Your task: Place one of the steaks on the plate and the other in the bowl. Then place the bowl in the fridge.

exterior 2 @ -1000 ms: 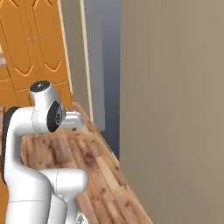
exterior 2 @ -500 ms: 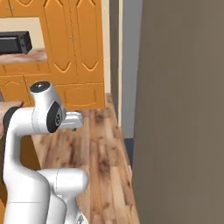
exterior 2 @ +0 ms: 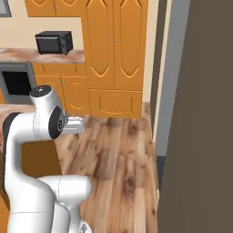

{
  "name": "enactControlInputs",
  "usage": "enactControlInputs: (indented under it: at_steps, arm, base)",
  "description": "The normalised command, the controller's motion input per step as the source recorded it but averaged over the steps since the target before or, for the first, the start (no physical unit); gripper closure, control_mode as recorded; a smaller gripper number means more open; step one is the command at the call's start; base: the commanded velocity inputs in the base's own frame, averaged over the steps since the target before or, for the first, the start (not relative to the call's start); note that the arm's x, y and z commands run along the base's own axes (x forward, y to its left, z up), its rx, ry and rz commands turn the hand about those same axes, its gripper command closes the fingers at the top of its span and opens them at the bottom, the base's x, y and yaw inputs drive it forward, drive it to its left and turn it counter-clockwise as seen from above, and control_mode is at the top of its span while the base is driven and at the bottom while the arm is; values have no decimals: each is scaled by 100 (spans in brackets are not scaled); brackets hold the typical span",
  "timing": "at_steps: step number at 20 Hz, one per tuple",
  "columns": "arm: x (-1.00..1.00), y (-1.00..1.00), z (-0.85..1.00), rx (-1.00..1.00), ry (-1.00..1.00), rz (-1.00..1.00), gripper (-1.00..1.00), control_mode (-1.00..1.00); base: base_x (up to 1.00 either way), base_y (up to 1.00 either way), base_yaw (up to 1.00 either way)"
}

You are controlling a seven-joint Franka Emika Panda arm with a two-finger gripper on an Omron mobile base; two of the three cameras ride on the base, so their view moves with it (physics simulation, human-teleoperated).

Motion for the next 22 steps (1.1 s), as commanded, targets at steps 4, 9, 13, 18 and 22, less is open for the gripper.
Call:
enactControlInputs:
  at_steps: [4, 9, 13, 18, 22]
  arm:
    - [0, 0, 0, 0, 0, 0, -100, 100]
    - [0, 0, 0, 0, 0, 0, -100, 100]
    - [0, 0, 0, 0, 0, 0, -100, 100]
    - [0, 0, 0, 0, 0, 0, -100, 100]
    - [0, 0, 0, 0, 0, 0, -100, 100]
  base:
    - [100, 2, 17]
    - [100, 19, 7]
    - [100, 13, 16]
    - [100, 12, 25]
    - [100, 0, 54]
